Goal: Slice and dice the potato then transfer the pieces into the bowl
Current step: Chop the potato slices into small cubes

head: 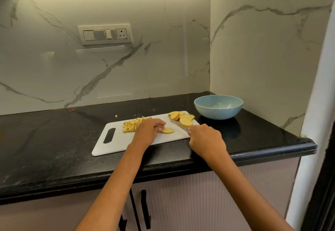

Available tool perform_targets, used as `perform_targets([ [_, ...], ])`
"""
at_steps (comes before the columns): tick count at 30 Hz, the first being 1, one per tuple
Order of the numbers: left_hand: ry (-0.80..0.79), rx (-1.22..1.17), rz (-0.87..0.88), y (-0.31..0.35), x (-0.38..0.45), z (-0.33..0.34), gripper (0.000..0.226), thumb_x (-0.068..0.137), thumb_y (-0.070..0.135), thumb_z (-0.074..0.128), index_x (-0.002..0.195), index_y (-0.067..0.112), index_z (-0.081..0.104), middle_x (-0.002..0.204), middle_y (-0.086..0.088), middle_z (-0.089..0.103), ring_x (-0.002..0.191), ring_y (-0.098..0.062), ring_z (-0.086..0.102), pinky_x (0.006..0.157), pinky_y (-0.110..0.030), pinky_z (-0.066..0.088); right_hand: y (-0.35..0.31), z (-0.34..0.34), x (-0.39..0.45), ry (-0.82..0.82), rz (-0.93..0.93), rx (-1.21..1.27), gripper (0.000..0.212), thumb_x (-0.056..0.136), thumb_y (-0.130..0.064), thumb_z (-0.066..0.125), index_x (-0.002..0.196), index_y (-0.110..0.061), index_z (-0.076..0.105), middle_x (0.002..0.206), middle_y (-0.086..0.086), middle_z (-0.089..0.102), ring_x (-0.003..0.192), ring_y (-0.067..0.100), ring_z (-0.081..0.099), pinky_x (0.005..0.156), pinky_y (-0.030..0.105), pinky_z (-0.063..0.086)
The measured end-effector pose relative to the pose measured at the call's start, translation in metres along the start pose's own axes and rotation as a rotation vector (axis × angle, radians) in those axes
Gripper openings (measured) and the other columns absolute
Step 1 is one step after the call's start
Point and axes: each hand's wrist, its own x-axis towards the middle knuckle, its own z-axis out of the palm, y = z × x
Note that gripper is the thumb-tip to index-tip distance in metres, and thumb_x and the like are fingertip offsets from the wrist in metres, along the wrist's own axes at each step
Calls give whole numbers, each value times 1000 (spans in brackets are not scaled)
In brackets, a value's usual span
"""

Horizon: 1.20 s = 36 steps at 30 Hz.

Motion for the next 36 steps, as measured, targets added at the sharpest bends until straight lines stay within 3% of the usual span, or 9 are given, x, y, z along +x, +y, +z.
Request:
perform_targets([
  [5,-4,-50,-32,-2,0,-2,33,84,7,65,117,9,64,110,-8,69,105,-17,62,92,-21,39,-24,-2,-23,9,39,-8,22,96,-22,46,113,-12,55,97,5,59,85,17,58,72,27,44],
  [13,-13,-74,-70,-3,-2,-3,33,79,10,72,112,9,67,104,-8,70,96,-16,63,90,-27,45,-57,5,-26,52,22,-80,27,99,-11,41,124,-7,51,116,10,58,103,22,58,73,28,41],
  [18,51,-112,-68,-6,-4,-5,33,73,13,77,105,8,70,98,-9,71,84,-12,62,84,-24,49,-62,7,-17,62,36,-71,27,99,-15,43,124,-10,51,114,8,59,99,20,60,73,26,43],
  [24,64,-127,-78,-7,-3,-4,45,72,12,78,115,5,65,108,-11,68,95,-17,62,85,-22,46,-53,6,-17,53,91,-55,24,98,-18,46,120,-11,53,109,6,60,95,17,61,71,24,42],
  [36,27,-130,-81,-8,0,-2,40,75,11,76,113,4,66,105,-12,69,90,-16,61,86,-22,47,-51,-1,-14,-21,61,-26,26,96,-21,49,119,-11,55,107,6,61,94,17,61,79,26,48],
])
